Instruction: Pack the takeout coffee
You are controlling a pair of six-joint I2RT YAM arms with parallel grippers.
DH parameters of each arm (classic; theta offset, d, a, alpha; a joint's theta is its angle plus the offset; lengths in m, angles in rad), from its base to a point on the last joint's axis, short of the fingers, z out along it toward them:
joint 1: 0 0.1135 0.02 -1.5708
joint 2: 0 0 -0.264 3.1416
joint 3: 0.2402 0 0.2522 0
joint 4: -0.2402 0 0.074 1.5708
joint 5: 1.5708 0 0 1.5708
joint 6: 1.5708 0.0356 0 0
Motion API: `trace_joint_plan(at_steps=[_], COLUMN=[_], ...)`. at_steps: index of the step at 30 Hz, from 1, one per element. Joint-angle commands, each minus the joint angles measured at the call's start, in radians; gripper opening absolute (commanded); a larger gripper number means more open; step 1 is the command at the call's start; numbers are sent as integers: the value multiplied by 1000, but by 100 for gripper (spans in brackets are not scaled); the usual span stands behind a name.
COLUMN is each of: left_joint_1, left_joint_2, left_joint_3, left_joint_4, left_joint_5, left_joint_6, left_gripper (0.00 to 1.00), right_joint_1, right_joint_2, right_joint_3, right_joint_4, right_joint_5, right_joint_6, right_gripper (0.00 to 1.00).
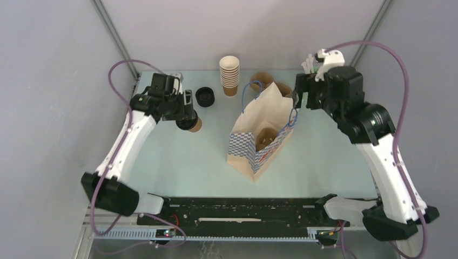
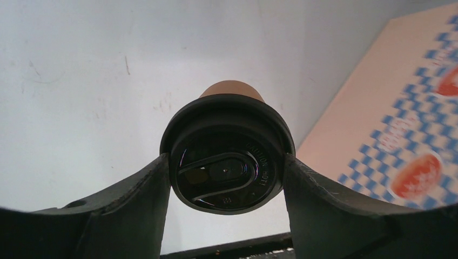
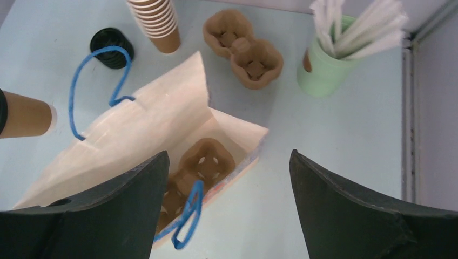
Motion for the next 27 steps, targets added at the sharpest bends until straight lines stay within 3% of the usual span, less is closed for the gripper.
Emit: trace_joint_plan(at_steps=[1,6,14,27], left_joint_1=[-40,-92,-145,-189], left_joint_2=[-183,-284,-405,-455], left_joint_3=[-47,21,191,291], left_joint_4=[20,-105,-254,-263], left_joint_5=[27,18,73,227], left_joint_6=[-68,-93,-68,-35], left_gripper=[57,57,56,54], right_joint_1=[-37,-72,-86,-128], right_joint_2=[124,263,356,479], right_joint_3=[118,236,236,256], right_joint_4=[-65,-150,-165,-150], right_joint_5=[-206,-362,-334,-420], right_joint_6=[-161,-268,-346,-417], right_gripper=[92,90,86,64])
